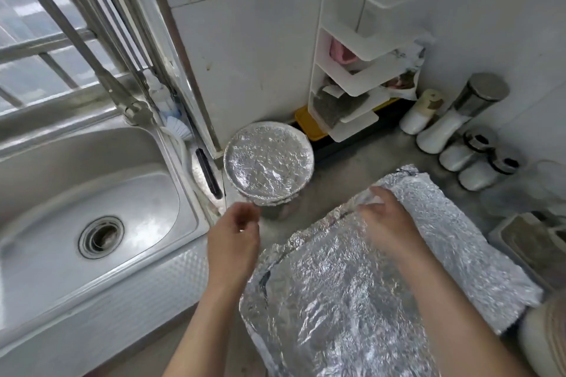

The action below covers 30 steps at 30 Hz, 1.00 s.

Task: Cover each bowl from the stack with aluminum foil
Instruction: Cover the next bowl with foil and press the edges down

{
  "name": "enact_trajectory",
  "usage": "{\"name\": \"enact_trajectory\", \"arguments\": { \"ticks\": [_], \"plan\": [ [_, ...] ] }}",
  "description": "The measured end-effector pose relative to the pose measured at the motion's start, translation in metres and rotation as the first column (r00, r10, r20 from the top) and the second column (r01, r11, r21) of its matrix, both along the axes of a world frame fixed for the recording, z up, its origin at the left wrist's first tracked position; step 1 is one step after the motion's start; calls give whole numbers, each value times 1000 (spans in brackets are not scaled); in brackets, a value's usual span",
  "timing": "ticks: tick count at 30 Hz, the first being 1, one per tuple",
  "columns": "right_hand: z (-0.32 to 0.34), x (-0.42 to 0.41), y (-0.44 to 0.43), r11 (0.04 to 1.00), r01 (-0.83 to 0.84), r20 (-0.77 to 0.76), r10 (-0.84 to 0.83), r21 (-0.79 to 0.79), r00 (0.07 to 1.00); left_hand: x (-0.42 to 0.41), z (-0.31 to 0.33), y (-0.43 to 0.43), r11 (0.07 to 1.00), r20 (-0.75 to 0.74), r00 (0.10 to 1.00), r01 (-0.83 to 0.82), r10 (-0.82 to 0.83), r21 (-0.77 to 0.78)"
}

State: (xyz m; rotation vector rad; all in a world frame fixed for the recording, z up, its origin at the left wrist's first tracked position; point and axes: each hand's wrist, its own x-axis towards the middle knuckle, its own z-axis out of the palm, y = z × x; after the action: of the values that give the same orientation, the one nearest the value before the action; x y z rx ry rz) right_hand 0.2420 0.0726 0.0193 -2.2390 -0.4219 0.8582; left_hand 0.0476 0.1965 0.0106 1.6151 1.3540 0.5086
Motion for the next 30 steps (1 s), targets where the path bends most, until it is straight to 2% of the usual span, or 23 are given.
{"name": "enact_trajectory", "arguments": {
  "ticks": [1, 2, 4, 6, 8, 11, 14, 17, 21, 23, 25, 28, 30],
  "plan": [
    [0, 2, -19, 999, 11, 41, -9, -41, 999, -1, -4, -9, 988, -99, 984, 152, -150, 7],
    [-1, 2, -37, 995, 28, 78, -21, -92, 997, -1, -10, -16, 951, -231, 927, 309, -297, 18],
    [-7, -1, -80, 971, 87, 142, -55, -224, 988, -1, -22, -26, 833, -487, 728, 554, -482, 3],
    [-16, -9, -122, 927, 156, 183, -98, -341, 978, -4, -27, -30, 768, -646, 560, 638, -519, -63],
    [-26, -21, -159, 879, 224, 199, -151, -422, 968, -6, -29, -31, 766, -696, 499, 632, -517, -116],
    [-40, -41, -185, 863, 329, 148, -294, -384, 944, -8, -32, -20, 800, -668, 511, 559, -541, -219],
    [-54, -54, -194, 859, 465, 105, -453, -215, 886, -10, -30, -16, 833, -562, 634, 512, -531, -209],
    [-56, -58, -185, 831, 549, 53, -546, -93, 836, -9, -24, -12, 877, -501, 764, 479, -405, 21],
    [-53, -61, -174, 801, 599, 18, -599, 9, 800, -22, -19, -19, 821, -496, 840, 433, -218, 372],
    [-49, -64, -172, 776, 630, 42, -631, 37, 775, -35, -23, -33, 815, -406, 892, 381, -200, 437],
    [-47, -69, -172, 748, 657, 13, -661, 99, 751, -49, -27, -49, 860, -352, 904, 367, -240, 354],
    [-45, -75, -176, 694, 703, -46, -705, 155, 707, -63, -39, -71, 904, -411, 868, 382, -279, 194],
    [-42, -76, -176, 612, 762, -176, -743, 211, 645, -66, -46, -77, 917, -425, 860, 372, -283, 142]
  ]
}}
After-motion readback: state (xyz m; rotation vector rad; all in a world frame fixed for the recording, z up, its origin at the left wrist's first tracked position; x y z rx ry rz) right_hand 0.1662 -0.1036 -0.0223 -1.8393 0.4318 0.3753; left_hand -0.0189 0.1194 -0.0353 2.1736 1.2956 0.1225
